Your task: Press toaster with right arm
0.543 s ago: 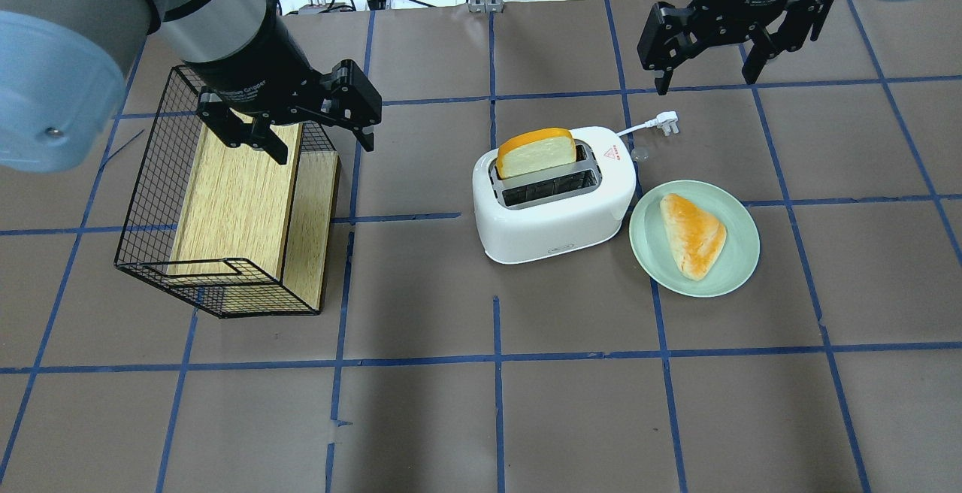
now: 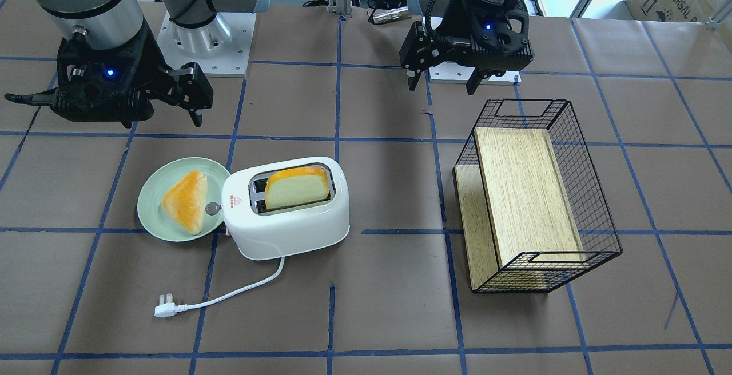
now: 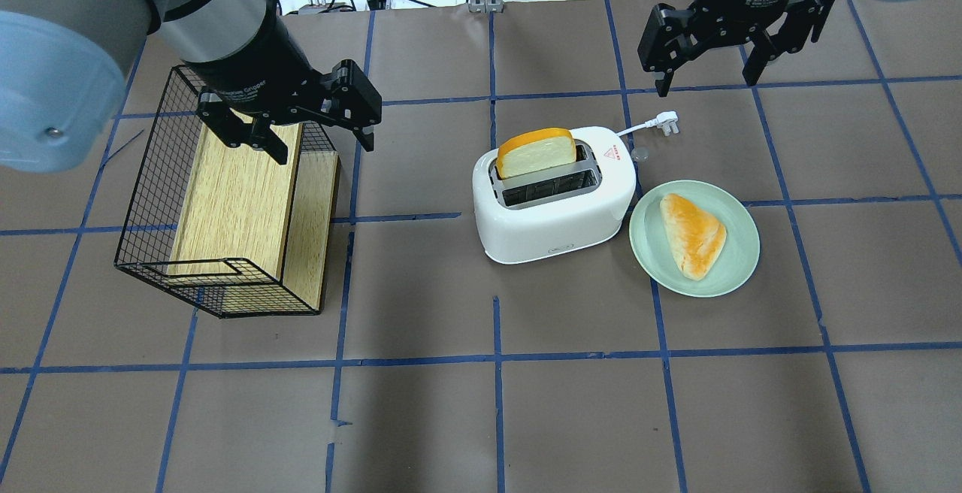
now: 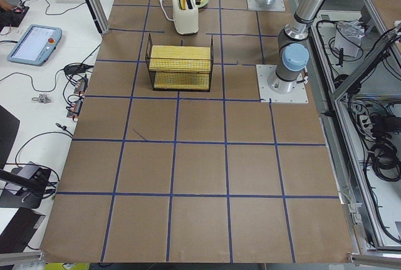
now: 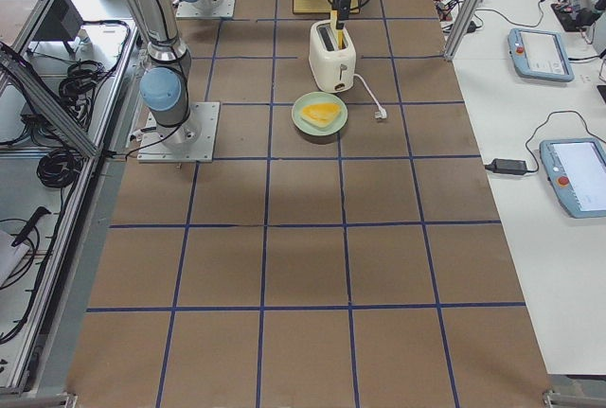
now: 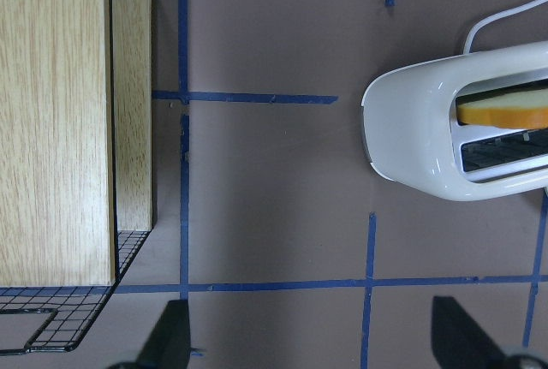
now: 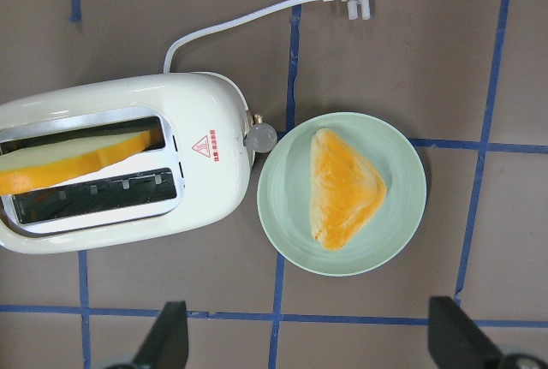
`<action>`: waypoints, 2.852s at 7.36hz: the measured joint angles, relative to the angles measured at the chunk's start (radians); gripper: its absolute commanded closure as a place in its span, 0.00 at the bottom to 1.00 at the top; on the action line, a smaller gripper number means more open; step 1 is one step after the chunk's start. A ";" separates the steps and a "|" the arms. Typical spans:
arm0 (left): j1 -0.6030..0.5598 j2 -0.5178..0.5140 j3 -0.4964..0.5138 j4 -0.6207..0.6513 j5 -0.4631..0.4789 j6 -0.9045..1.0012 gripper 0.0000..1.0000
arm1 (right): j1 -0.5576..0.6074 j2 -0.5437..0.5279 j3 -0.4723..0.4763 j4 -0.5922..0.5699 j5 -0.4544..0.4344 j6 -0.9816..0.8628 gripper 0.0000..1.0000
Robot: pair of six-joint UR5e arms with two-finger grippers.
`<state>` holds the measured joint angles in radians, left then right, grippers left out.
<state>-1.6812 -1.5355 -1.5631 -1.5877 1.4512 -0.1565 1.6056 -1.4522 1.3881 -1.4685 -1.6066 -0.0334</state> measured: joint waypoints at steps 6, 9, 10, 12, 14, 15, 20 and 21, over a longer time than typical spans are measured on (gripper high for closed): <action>0.000 0.000 0.000 0.000 0.000 0.000 0.00 | 0.000 -0.001 0.000 0.003 0.010 0.007 0.00; 0.000 0.000 0.000 0.000 0.000 0.000 0.00 | 0.000 0.002 0.000 -0.007 0.009 -0.007 0.86; 0.000 0.000 0.000 0.000 0.000 0.000 0.00 | 0.000 0.008 -0.003 -0.020 0.012 -0.029 0.93; 0.000 0.000 0.000 0.000 0.000 0.000 0.00 | 0.000 0.024 -0.009 -0.043 0.012 -0.181 0.93; 0.000 0.000 0.000 0.000 0.000 0.000 0.00 | 0.001 0.049 -0.013 -0.061 0.016 -0.500 0.93; 0.000 0.000 0.000 0.000 0.000 0.000 0.00 | 0.004 0.059 -0.013 -0.080 0.018 -0.634 0.93; 0.000 0.000 0.000 0.000 0.000 0.000 0.00 | -0.004 0.118 0.011 -0.190 0.041 -1.228 0.92; 0.000 0.000 0.000 0.000 0.000 0.000 0.00 | -0.002 0.126 0.018 -0.193 0.039 -1.304 0.93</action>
<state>-1.6813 -1.5355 -1.5632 -1.5877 1.4511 -0.1565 1.6037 -1.3265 1.4065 -1.6615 -1.5675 -1.3370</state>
